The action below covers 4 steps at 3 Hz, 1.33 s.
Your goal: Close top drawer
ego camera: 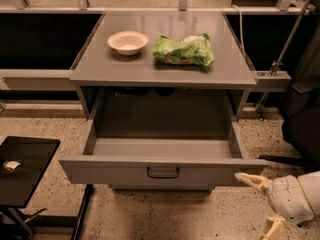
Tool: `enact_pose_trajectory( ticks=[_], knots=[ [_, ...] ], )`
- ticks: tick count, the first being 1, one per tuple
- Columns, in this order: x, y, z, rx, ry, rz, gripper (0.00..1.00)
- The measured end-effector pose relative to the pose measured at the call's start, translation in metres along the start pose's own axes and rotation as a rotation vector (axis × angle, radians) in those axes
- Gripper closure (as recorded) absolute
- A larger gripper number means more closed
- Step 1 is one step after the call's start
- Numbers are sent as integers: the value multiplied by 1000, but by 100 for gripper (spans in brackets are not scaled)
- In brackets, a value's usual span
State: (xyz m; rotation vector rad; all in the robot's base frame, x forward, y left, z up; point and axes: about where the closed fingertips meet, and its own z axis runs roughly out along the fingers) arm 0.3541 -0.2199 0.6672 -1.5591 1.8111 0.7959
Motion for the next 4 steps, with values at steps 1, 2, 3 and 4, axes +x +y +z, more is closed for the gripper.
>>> enact_pose_trajectory(
  ticks=[1, 2, 3, 4],
  knots=[
    [0, 0, 0, 0, 0, 0, 0],
    [3, -10, 6, 46, 74, 41, 0],
    [15, -47, 20, 115, 190, 129, 0],
    [27, -84, 37, 151, 251, 210, 0]
  ],
)
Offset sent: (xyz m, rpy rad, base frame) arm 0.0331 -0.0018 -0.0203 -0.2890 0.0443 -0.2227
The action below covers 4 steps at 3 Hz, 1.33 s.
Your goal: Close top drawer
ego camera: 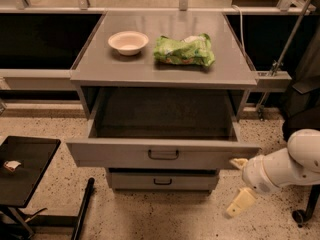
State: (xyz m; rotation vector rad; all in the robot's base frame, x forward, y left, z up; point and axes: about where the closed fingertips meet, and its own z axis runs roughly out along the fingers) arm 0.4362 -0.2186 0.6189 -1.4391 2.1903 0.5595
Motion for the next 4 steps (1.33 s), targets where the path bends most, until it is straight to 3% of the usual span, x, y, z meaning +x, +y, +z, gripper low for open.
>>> enact_pose_trajectory(
  ticks=[1, 2, 3, 4],
  knots=[
    [-4, -27, 19, 1, -37, 55, 0],
    [-16, -54, 31, -5, -189, 86, 0],
    [-35, -80, 28, 1, -394, 88, 0],
    [-61, -101, 13, 16, -571, 48, 0]
  ],
)
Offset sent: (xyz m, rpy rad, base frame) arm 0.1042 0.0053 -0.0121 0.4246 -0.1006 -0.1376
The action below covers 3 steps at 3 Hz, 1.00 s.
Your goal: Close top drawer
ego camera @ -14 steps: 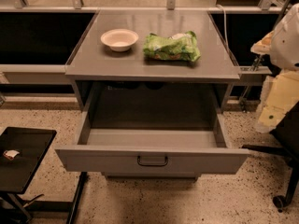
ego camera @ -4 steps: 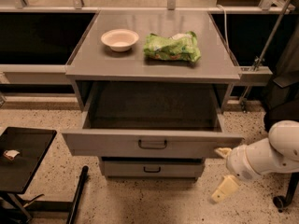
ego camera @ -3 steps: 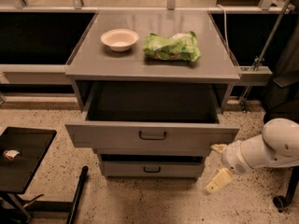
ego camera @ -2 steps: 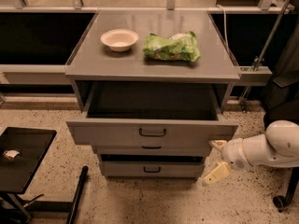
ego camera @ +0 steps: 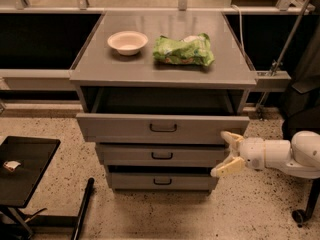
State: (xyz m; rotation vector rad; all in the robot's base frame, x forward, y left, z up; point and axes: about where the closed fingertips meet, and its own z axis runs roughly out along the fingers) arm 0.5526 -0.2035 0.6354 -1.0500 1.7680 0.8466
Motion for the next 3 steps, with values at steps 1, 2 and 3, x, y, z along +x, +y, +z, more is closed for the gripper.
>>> enact_pose_trajectory(
  ticks=[1, 2, 3],
  knots=[
    [-26, -13, 8, -8, -83, -30, 0],
    [-48, -23, 29, -33, -74, -47, 0],
    [-56, -28, 56, -60, 10, -44, 0]
  ],
)
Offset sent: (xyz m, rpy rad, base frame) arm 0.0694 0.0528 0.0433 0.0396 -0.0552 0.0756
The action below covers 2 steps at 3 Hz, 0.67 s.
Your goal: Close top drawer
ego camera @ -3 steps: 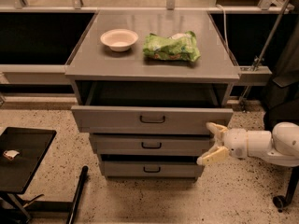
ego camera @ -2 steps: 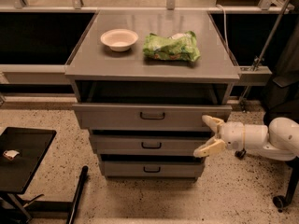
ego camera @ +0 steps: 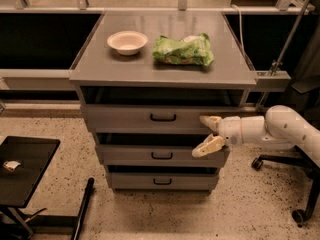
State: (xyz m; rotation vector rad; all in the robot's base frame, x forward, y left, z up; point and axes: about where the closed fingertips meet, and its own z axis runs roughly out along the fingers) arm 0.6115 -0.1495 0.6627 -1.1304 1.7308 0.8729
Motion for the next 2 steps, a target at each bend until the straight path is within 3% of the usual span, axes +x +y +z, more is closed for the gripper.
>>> enact_pose_trajectory(
  ticks=[1, 2],
  knots=[
    [-4, -4, 20, -15, 86, 5, 0],
    [-4, -2, 20, -16, 86, 5, 0]
  ],
)
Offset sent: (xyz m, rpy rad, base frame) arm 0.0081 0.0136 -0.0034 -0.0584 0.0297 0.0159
